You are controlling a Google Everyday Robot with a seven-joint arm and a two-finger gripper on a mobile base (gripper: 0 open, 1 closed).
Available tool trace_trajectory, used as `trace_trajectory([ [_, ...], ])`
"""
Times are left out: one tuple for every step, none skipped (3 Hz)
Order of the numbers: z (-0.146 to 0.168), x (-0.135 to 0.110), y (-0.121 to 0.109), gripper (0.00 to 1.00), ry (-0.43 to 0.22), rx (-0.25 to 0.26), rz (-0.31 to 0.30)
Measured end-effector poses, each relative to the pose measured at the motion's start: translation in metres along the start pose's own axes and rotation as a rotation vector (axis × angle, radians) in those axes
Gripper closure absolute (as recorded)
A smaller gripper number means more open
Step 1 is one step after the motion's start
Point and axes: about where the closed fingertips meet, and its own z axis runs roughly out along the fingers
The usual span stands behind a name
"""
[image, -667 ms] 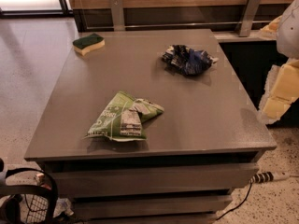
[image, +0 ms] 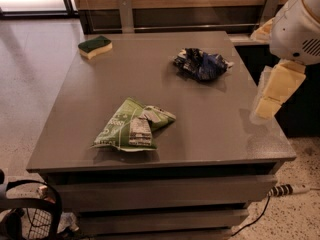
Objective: Move green jalapeno chip bag near sponge
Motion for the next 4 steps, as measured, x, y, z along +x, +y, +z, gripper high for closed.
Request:
trace_trajectory([
  [0.039, -0.045, -0.007, 0.0, -0.07, -0.048, -0.036],
  [0.081, -0.09, -0.001, 0.0, -0.147, -0.113, -0.041],
  [0.117, -0.127, 0.01, 0.0, -0.189, -0.167, -0.044],
  [0.146, -0.151, 0.032, 0.0, -0.213, -0.226, -0.041],
])
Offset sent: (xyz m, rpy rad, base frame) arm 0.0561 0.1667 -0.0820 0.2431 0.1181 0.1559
